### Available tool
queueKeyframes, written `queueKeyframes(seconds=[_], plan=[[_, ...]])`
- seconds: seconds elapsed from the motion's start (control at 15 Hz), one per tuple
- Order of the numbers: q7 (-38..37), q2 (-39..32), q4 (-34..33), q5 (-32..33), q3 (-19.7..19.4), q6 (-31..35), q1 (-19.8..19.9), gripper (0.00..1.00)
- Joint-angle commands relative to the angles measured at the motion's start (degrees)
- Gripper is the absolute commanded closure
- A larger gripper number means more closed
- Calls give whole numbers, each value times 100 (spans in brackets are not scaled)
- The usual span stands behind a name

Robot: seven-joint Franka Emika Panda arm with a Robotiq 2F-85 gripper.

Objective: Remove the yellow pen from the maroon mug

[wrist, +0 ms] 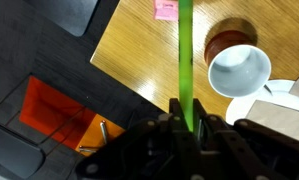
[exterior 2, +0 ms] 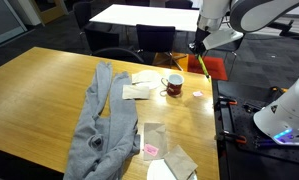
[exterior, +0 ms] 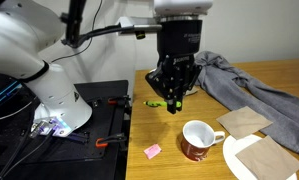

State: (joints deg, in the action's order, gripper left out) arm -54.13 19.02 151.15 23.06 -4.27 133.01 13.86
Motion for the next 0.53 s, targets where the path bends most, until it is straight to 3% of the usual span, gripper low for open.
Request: queueKeyframes(seconds=[0.0, 0.47], plan=[[-53, 148, 359, -244, -107, 246, 212, 96], [-318, 37, 862, -465, -186, 745, 537, 96]])
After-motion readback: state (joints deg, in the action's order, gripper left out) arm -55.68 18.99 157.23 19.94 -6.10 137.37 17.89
